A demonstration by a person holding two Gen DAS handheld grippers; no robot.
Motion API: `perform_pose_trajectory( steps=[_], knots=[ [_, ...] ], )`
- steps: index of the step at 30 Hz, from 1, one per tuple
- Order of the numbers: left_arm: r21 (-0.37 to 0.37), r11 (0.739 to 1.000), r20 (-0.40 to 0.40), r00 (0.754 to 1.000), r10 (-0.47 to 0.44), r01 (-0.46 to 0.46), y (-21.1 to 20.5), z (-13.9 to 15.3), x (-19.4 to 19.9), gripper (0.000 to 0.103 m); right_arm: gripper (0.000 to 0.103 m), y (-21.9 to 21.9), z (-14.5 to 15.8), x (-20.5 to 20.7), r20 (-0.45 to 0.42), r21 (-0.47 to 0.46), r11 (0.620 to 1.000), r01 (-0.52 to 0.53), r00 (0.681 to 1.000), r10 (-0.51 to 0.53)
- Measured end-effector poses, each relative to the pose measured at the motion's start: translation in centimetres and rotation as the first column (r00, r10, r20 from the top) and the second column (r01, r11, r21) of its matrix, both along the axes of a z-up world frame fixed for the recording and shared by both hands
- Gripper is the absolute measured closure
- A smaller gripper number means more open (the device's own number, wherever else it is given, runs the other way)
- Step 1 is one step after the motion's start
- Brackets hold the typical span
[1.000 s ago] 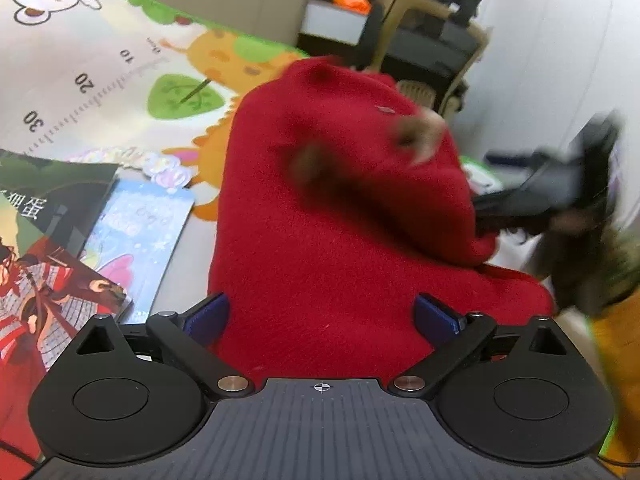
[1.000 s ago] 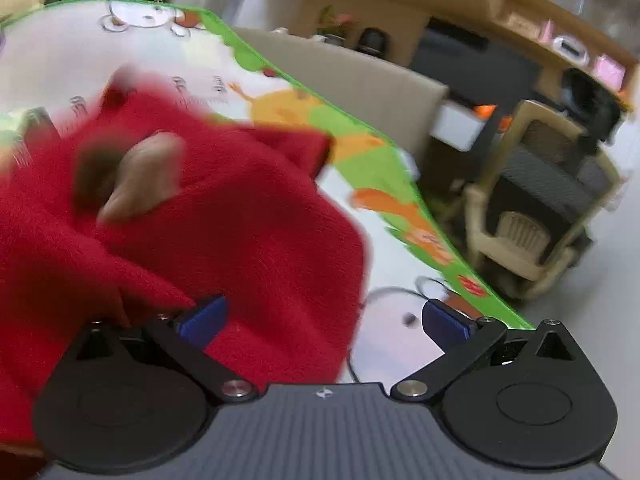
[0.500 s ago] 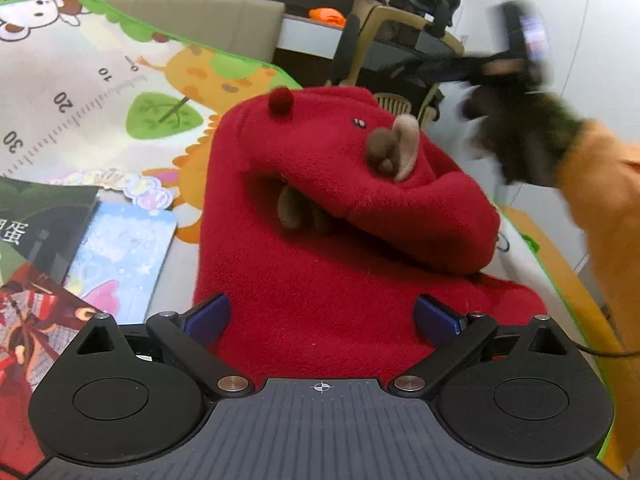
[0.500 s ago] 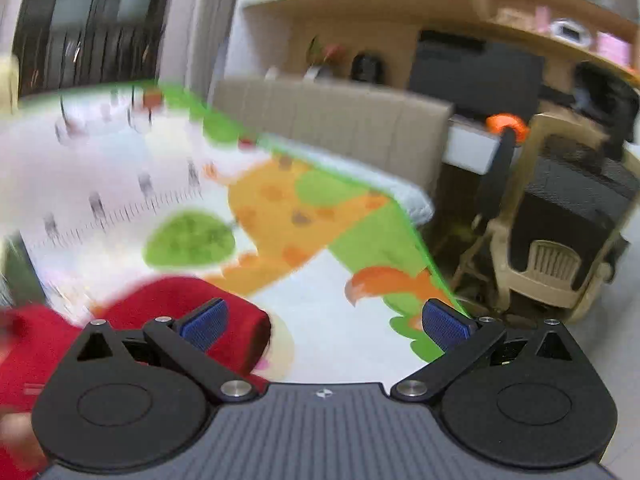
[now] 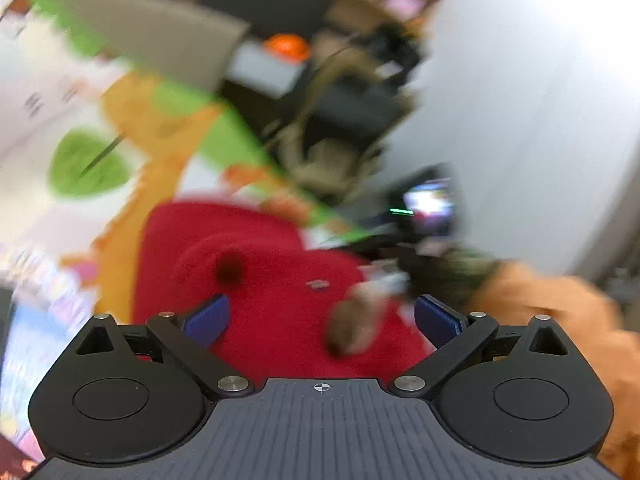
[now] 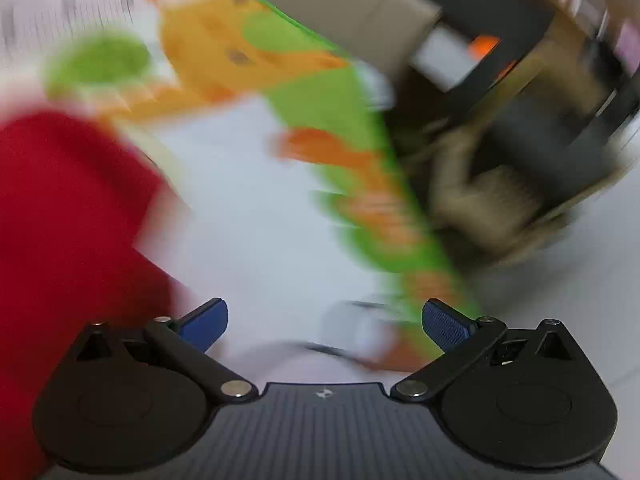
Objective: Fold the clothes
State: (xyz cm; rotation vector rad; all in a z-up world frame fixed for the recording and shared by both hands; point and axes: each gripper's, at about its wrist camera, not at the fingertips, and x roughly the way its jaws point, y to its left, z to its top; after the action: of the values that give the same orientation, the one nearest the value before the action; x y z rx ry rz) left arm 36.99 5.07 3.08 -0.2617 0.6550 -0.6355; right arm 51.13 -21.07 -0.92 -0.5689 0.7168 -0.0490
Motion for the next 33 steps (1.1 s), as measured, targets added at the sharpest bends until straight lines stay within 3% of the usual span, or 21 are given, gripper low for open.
perform_pose_trajectory(
  steps=[2, 3, 5, 7, 10, 12, 15, 19, 22, 24, 27, 28, 31, 33],
  knots=[
    [0.085, 0.994, 0.001, 0.998, 0.061, -0.061, -0.5, -1.1, 0.6, 0.002, 0.000, -0.7, 0.3, -2.4, 0.068, -0.074, 0.997, 0.020, 0.998, -0.015],
    [0.109, 0.991, 0.013, 0.997, 0.070, -0.071, -0.6, -1.4, 0.5, 0.002, 0.000, -1.1, 1.0, -4.0, 0.107, -0.050, 0.999, 0.019, 0.994, -0.013],
    [0.117, 0.991, 0.005, 0.997, 0.071, -0.071, -0.5, -1.7, 0.4, 0.002, 0.000, -1.7, 3.1, -8.5, 0.185, 0.112, 0.993, -0.022, 0.983, 0.001],
    [0.108, 0.991, -0.013, 0.997, 0.077, -0.076, -0.3, -1.7, 0.6, 0.002, 0.000, -2.1, 4.7, -12.7, 0.231, 0.283, 0.954, -0.098, 0.972, 0.031],
    [0.127, 0.989, -0.005, 0.997, 0.082, -0.081, -0.3, -1.5, 0.6, 0.002, 0.000, -2.6, 5.3, -17.5, 0.188, 0.554, 0.811, -0.189, 0.977, 0.099],
    [0.134, 0.987, -0.004, 0.996, 0.089, -0.087, -0.5, -1.4, 0.2, 0.002, 0.000, -2.2, 3.9, -19.2, 0.097, 0.680, 0.712, -0.178, 0.983, 0.153],
    [0.144, 0.983, -0.002, 0.994, 0.111, -0.109, 0.3, -1.2, -1.0, 0.002, 0.000, -1.8, 1.2, -21.6, -0.008, 0.784, 0.616, -0.074, 0.992, 0.129],
    [0.126, 0.981, -0.006, 0.989, 0.148, -0.146, 2.3, -1.3, -3.2, 0.002, 0.000, -3.6, -2.1, -23.7, -0.117, 0.902, 0.422, 0.094, 0.993, 0.028],
    [0.112, 0.976, -0.059, 0.979, 0.194, -0.187, 4.4, -2.7, -4.6, 0.001, 0.000, -3.6, -3.1, -25.0, -0.130, 0.915, 0.386, 0.119, 0.991, 0.004],
    [0.056, 0.974, -0.142, 0.964, 0.224, -0.218, 5.9, -4.0, -5.1, 0.001, 0.000, -3.3, -3.0, -25.5, -0.115, 0.924, 0.368, 0.104, 0.993, 0.009],
    [-0.016, 0.967, -0.229, 0.942, 0.244, -0.254, 7.3, -5.3, -5.6, 0.001, 0.000, -3.6, -2.7, -26.7, -0.054, 0.963, 0.263, 0.056, 0.998, -0.015],
    [-0.021, 0.965, -0.243, 0.938, 0.248, -0.261, 7.4, -5.6, -5.8, 0.001, 0.000, -3.8, -2.5, -27.5, -0.029, 0.969, 0.246, 0.036, 0.999, -0.032],
    [-0.020, 0.969, -0.260, 0.937, 0.232, -0.245, 7.1, -6.4, -6.0, 0.001, 0.000, -3.1, -1.9, -28.5, -0.008, 0.954, 0.298, 0.015, 1.000, -0.024],
    [-0.042, 0.977, -0.257, 0.947, 0.193, -0.211, 6.4, -6.4, -6.2, 0.001, 0.000, -2.4, -2.6, -28.0, -0.078, 0.942, 0.329, 0.067, 0.997, 0.023]
  ],
)
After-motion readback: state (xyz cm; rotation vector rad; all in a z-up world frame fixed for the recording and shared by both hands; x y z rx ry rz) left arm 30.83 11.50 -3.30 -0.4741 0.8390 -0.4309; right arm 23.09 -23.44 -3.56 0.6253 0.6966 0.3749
